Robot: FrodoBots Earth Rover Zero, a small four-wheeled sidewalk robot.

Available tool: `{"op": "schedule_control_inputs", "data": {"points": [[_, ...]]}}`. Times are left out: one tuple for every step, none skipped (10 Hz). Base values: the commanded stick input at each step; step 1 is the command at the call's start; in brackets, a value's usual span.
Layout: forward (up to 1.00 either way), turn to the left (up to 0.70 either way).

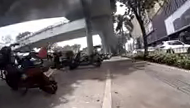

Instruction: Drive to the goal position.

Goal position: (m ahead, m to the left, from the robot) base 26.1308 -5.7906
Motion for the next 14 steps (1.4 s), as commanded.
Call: {"op": "schedule_control_inputs", "data": {"points": [[0.45,0.0],[0.45,-0.27],[0.45,-0.27],[0.45,-0.27],[0.45,-0.27],[0.45,-0.27],[0.45,-0.27],[0.45,-0.27],[0.45,-0.27],[0.45,-0.27],[0.45,-0.27],[0.45,-0.27],[0.45,-0.08],[0.45,0.0]]}}
